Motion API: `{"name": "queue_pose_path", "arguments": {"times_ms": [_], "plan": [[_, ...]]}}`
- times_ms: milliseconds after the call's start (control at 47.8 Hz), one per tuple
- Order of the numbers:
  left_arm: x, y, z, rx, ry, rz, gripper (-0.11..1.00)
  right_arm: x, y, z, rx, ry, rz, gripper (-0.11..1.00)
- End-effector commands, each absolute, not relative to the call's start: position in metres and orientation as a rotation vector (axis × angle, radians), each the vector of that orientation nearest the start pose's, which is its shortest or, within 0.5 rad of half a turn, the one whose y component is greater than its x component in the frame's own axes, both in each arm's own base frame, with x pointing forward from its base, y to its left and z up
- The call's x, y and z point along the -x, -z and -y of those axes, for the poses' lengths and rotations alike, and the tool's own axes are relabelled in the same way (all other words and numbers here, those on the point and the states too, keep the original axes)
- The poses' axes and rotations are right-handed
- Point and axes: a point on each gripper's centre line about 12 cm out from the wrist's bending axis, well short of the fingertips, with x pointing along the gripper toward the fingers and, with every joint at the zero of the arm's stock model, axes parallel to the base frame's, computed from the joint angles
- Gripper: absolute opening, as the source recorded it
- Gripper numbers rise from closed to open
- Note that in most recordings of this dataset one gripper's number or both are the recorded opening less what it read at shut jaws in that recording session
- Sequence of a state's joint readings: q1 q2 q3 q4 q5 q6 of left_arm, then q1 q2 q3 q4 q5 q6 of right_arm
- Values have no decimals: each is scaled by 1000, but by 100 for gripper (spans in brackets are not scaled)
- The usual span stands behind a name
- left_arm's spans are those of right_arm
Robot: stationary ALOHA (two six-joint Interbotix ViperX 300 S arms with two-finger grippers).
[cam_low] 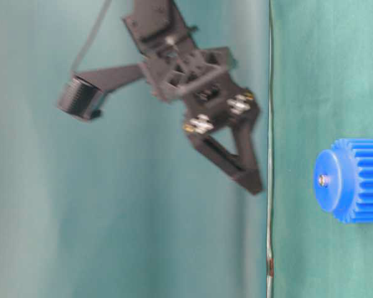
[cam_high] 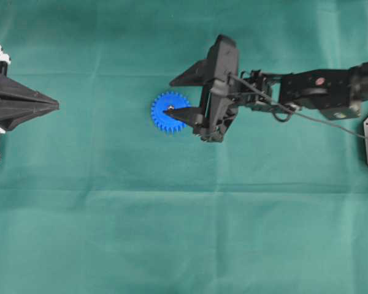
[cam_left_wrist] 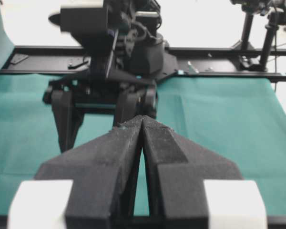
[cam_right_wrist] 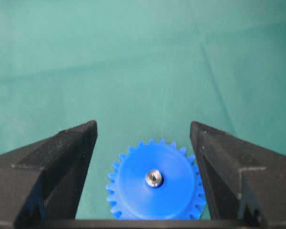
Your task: Insert the shaft placed at a random location into the center hole of the medium gear at another random location.
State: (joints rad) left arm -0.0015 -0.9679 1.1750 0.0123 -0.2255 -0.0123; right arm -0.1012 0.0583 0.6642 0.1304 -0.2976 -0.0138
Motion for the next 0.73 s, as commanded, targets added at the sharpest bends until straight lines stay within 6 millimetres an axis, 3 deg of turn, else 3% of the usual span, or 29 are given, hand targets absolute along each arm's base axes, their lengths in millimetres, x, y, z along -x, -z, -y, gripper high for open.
{"name": "queue_pose_path", "arguments": {"times_ms": [0,355,711], "plan": [[-201,-296,1,-4,6,43,0,-402,-210,45,-109,152,-346,84],[-201,-297,1,-1,4,40,0,-353,-260,39,-86,133,-289,84],[-200,-297,1,-1,5,41,0,-292,-274,32,-87,130,-222,84]]}}
